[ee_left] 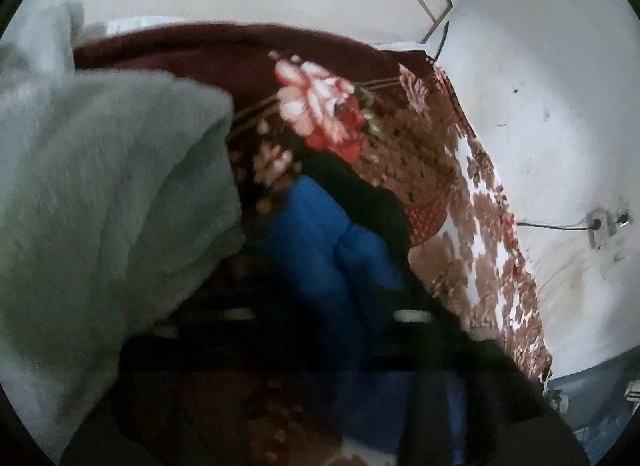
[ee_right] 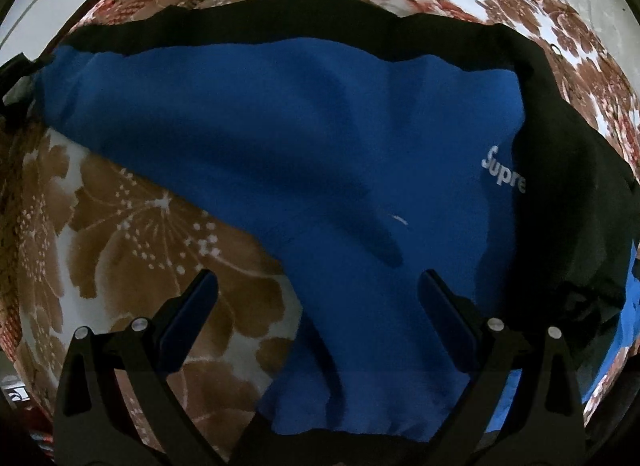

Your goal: Fold large clothes

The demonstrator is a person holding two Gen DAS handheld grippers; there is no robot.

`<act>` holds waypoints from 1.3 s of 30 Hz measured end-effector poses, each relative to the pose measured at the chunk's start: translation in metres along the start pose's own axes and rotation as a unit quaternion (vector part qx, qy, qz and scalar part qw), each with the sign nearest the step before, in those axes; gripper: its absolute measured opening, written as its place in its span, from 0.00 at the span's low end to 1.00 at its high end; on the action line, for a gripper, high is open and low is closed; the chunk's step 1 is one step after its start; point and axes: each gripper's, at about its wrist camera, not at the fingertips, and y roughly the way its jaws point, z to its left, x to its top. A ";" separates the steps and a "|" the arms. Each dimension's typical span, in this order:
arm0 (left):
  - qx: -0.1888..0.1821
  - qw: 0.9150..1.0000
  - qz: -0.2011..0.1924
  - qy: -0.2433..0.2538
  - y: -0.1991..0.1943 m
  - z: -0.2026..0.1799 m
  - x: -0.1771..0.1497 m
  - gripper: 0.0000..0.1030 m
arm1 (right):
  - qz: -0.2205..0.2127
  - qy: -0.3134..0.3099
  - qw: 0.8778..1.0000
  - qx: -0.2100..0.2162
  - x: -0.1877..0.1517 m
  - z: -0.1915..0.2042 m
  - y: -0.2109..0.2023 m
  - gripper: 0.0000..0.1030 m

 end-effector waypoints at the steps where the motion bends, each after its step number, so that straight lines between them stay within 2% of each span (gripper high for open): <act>1: 0.004 1.000 -0.002 0.017 -0.003 -0.011 0.001 0.16 | 0.003 0.000 1.000 0.003 0.001 0.004 0.004 0.95; 3: 0.014 0.998 -0.004 0.058 -0.010 -0.035 0.001 0.13 | 0.005 -0.002 1.000 0.007 0.000 0.007 0.009 0.95; 6: -0.007 0.994 -0.024 0.106 -0.033 -0.084 -0.002 0.11 | 0.006 -0.005 1.000 0.011 -0.001 0.010 0.015 0.95; 8: -0.045 0.990 -0.041 0.128 -0.054 -0.128 -0.006 0.10 | 0.003 -0.009 1.000 0.005 -0.003 0.013 0.022 0.95; 12: -0.111 0.980 -0.038 0.161 -0.071 -0.209 -0.023 0.10 | 0.005 -0.014 1.000 0.003 -0.005 0.018 0.030 0.96; 18: -0.200 0.955 -0.016 0.218 -0.073 -0.358 -0.091 0.10 | -0.004 -0.030 1.000 -0.008 -0.009 0.023 0.032 0.96; 22: -0.253 0.935 0.007 0.249 -0.059 -0.457 -0.164 0.10 | -0.011 -0.051 0.999 -0.015 -0.014 0.028 0.030 0.96; 24: -0.270 0.928 0.024 0.257 -0.050 -0.491 -0.203 0.10 | -0.014 -0.076 0.997 -0.023 -0.018 0.034 0.030 0.96; 27: -0.289 0.916 0.059 0.272 -0.029 -0.542 -0.275 0.10 | -0.017 -0.087 0.996 -0.021 -0.023 0.036 0.028 0.96; 28: -0.294 0.909 0.076 0.285 -0.019 -0.562 -0.308 0.10 | -0.018 -0.090 0.996 -0.018 -0.026 0.034 0.029 0.96; 30: -0.292 0.899 0.098 0.311 -0.005 -0.588 -0.359 0.10 | -0.020 -0.099 0.995 -0.005 -0.026 0.034 0.029 0.96; 32: -0.284 0.885 0.129 0.346 0.014 -0.610 -0.421 0.10 | -0.024 -0.113 0.993 0.015 -0.030 0.029 0.028 0.96; 35: -0.261 0.865 0.193 0.383 0.059 -0.633 -0.506 0.10 | -0.038 -0.145 0.988 0.047 -0.038 0.019 0.027 0.96; 38: -0.231 0.846 0.235 0.419 0.095 -0.640 -0.564 0.10 | -0.055 -0.170 0.982 0.061 -0.052 0.013 0.024 0.96; 39: -0.220 0.835 0.245 0.441 0.108 -0.641 -0.586 0.10 | -0.059 -0.176 0.981 0.064 -0.057 0.013 0.023 0.96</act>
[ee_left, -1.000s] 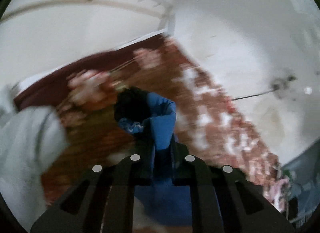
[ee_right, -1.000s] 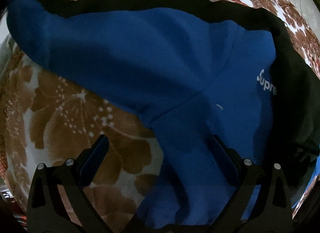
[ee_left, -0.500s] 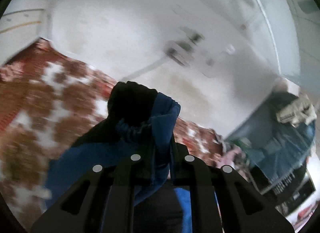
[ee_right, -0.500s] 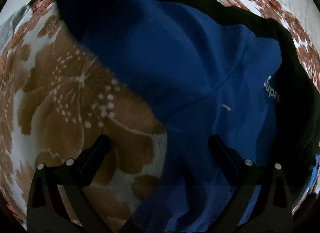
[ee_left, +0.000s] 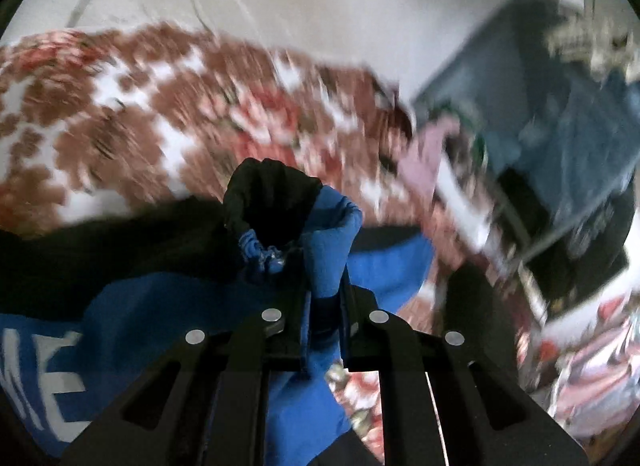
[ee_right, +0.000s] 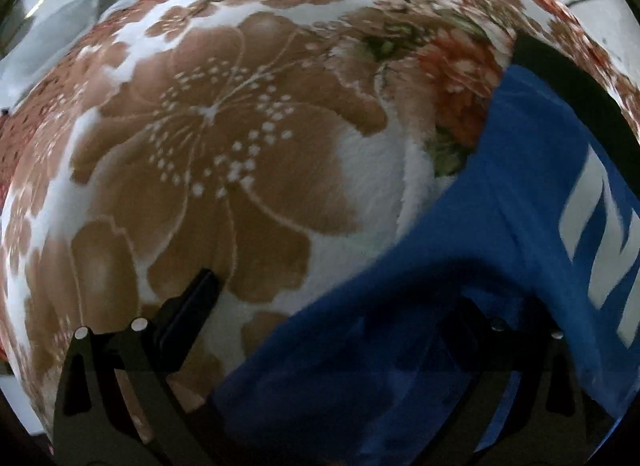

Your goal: Fold large clothes

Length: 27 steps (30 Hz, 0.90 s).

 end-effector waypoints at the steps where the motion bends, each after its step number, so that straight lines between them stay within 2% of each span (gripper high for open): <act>1: 0.008 1.000 0.012 0.014 0.013 -0.004 -0.003 0.10 | -0.003 -0.005 1.000 0.003 -0.003 0.000 -0.002 0.96; 4: 0.044 0.997 0.054 0.042 0.052 -0.008 -0.012 0.10 | -0.015 -0.019 1.000 0.011 -0.016 -0.006 -0.006 0.96; 9: 0.082 0.990 0.105 0.038 0.099 -0.004 -0.023 0.11 | -0.024 -0.044 0.998 0.024 -0.034 -0.012 -0.011 0.96; 12: 0.060 0.990 0.131 0.002 0.119 -0.002 -0.032 0.21 | -0.024 -0.051 0.997 0.044 -0.042 -0.018 -0.014 0.96; 13: 0.068 0.988 0.140 0.003 0.126 -0.002 -0.036 0.26 | -0.025 -0.055 0.997 0.048 -0.033 -0.014 -0.013 0.96; 15: 0.075 0.985 0.152 0.020 0.138 -0.009 -0.044 0.46 | -0.031 -0.058 0.996 0.059 -0.038 -0.021 -0.019 0.96; 17: 0.058 0.983 0.173 0.030 0.149 -0.022 -0.053 0.78 | -0.037 -0.054 0.996 0.060 -0.042 -0.027 -0.026 0.96; 18: 0.048 0.982 0.177 0.031 0.152 -0.032 -0.057 0.82 | -0.040 -0.054 0.996 0.058 -0.046 -0.029 -0.031 0.96; 20: 0.028 0.984 0.176 0.024 0.150 -0.047 -0.058 0.87 | -0.048 -0.057 0.995 0.066 -0.055 -0.030 -0.046 0.96; 23: -0.013 0.987 0.160 -0.009 0.126 -0.072 -0.050 0.88 | -0.075 -0.078 0.992 0.060 -0.072 -0.029 -0.082 0.95; 26: -0.011 0.992 0.127 -0.021 0.088 -0.091 -0.035 0.88 | -0.088 -0.080 0.992 0.040 -0.092 -0.042 -0.118 0.95; 27: 0.003 0.993 0.114 -0.019 0.067 -0.096 -0.024 0.88 | -0.090 -0.076 0.993 0.031 -0.097 -0.050 -0.125 0.95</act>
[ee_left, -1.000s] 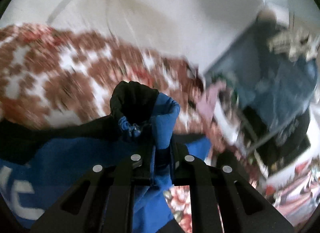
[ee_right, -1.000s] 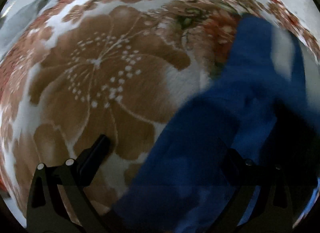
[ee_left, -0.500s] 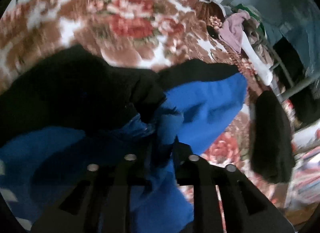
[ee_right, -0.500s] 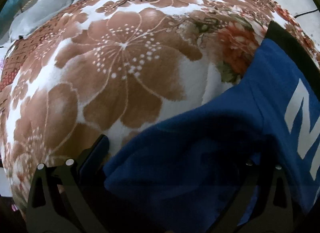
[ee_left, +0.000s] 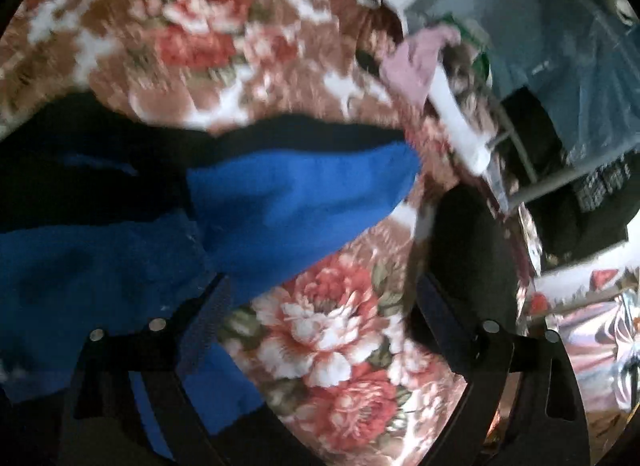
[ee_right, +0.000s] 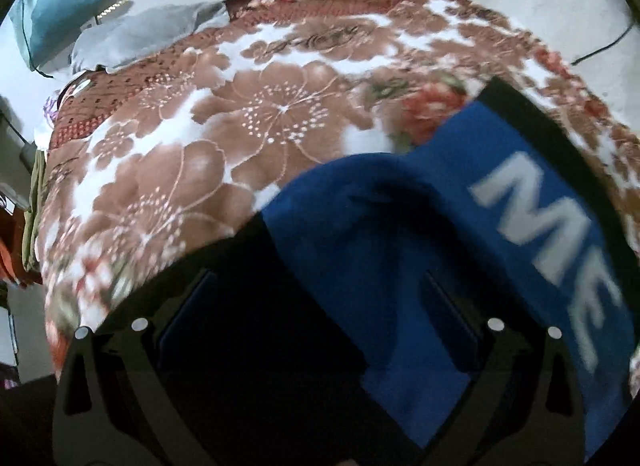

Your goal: Fold large clothes

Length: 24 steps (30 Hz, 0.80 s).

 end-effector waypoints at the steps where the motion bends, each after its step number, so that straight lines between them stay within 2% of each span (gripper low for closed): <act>1: 0.009 1.000 -0.011 0.002 -0.016 -0.002 0.004 0.88 | 0.003 0.010 1.000 -0.017 -0.008 -0.012 -0.012 0.95; 4: 0.052 0.997 -0.057 0.008 -0.087 0.006 0.025 0.90 | 0.017 0.050 0.998 -0.043 -0.033 -0.052 -0.032 0.95; 6: 0.076 0.994 -0.073 0.009 -0.126 0.024 0.035 0.94 | 0.044 0.085 0.993 -0.068 -0.060 -0.092 -0.045 0.95; 7: 0.096 0.993 -0.072 0.010 -0.147 0.043 0.037 0.95 | 0.050 0.104 0.989 -0.089 -0.079 -0.116 -0.053 0.95; 8: 0.116 0.990 -0.073 0.010 -0.161 0.058 0.037 0.95 | 0.050 0.104 0.989 -0.089 -0.079 -0.116 -0.053 0.95; 10: 0.160 0.984 -0.080 0.015 -0.183 0.095 0.030 0.95 | 0.071 0.166 0.975 -0.129 -0.122 -0.173 -0.064 0.95; 12: 0.191 0.979 -0.074 0.020 -0.186 0.136 0.016 0.95 | 0.075 0.217 0.961 -0.153 -0.144 -0.212 -0.074 0.95; 13: 0.207 0.976 -0.068 0.021 -0.181 0.153 0.008 0.95 | 0.076 0.258 0.949 -0.165 -0.153 -0.237 -0.082 0.95; 16: 0.253 0.967 -0.033 0.018 -0.154 0.206 -0.022 0.95 | 0.054 0.351 0.921 -0.159 -0.169 -0.287 -0.100 0.95; 19: 0.283 0.959 -0.013 0.026 -0.130 0.237 -0.054 0.95 | 0.061 0.385 0.904 -0.173 -0.176 -0.315 -0.097 0.95; 22: 0.305 0.952 0.008 0.032 -0.113 0.257 -0.075 0.94 | 0.069 0.427 0.882 -0.188 -0.185 -0.336 -0.093 0.95; 24: 0.304 0.952 0.023 0.038 -0.106 0.266 -0.084 0.94 | 0.087 0.435 0.873 -0.202 -0.194 -0.345 -0.086 0.95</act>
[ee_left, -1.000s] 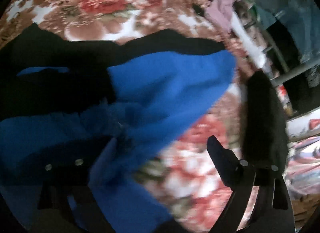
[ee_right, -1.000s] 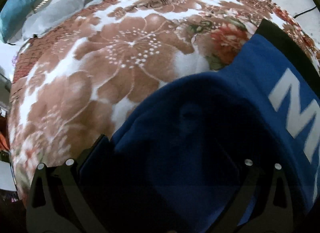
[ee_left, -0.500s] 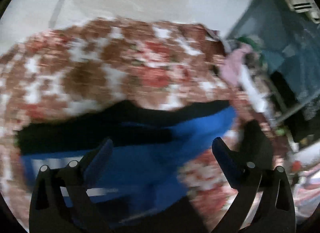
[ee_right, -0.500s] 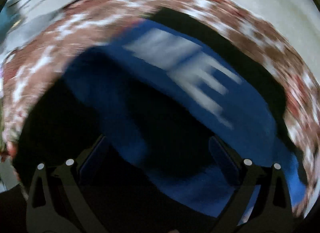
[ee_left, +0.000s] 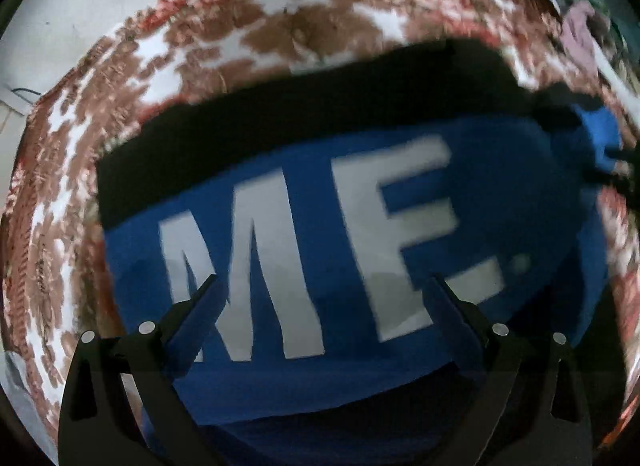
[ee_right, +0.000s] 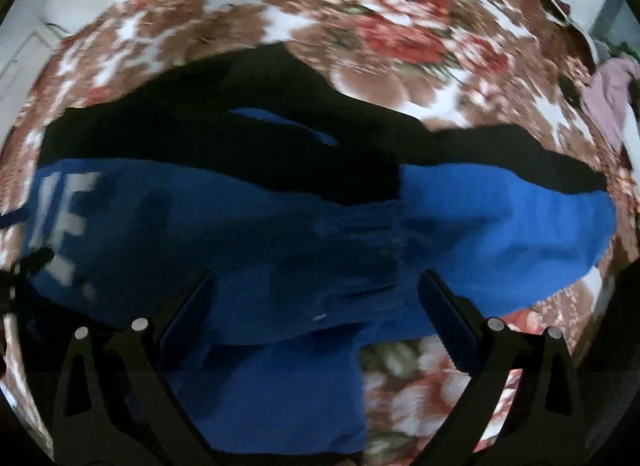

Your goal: Fold large clothes

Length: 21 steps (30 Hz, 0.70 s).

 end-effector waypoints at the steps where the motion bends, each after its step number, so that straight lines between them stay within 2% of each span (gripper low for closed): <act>1: 0.000 1.000 0.005 0.004 0.007 0.001 -0.004 0.94 | 0.004 0.006 1.000 -0.003 -0.002 -0.004 0.004 0.95; 5: -0.001 1.000 0.012 0.001 0.024 0.004 -0.011 0.95 | 0.026 0.020 0.999 -0.006 -0.009 -0.017 0.030 0.95; 7: 0.004 1.000 0.015 0.002 0.025 0.002 -0.010 0.95 | 0.033 0.020 0.999 0.009 -0.011 -0.021 0.037 0.95; 10: 0.019 1.000 0.001 0.001 0.009 -0.005 -0.006 0.95 | 0.022 0.021 0.999 0.029 -0.009 -0.028 0.024 0.95; 12: 0.014 1.000 -0.015 0.002 -0.012 -0.017 -0.001 0.95 | 0.007 0.021 0.999 0.036 -0.006 -0.039 0.007 0.95; 14: 0.014 0.999 -0.034 -0.002 -0.031 -0.033 0.004 0.95 | 0.002 0.024 0.999 0.047 -0.003 -0.057 -0.009 0.95; 17: -0.005 0.998 -0.058 -0.015 -0.059 -0.073 0.017 0.95 | -0.001 0.036 0.998 0.050 0.004 -0.102 -0.023 0.95; 21: -0.010 0.997 -0.076 -0.002 -0.067 -0.131 0.035 0.95 | 0.003 0.041 0.999 0.013 0.006 -0.174 -0.029 0.95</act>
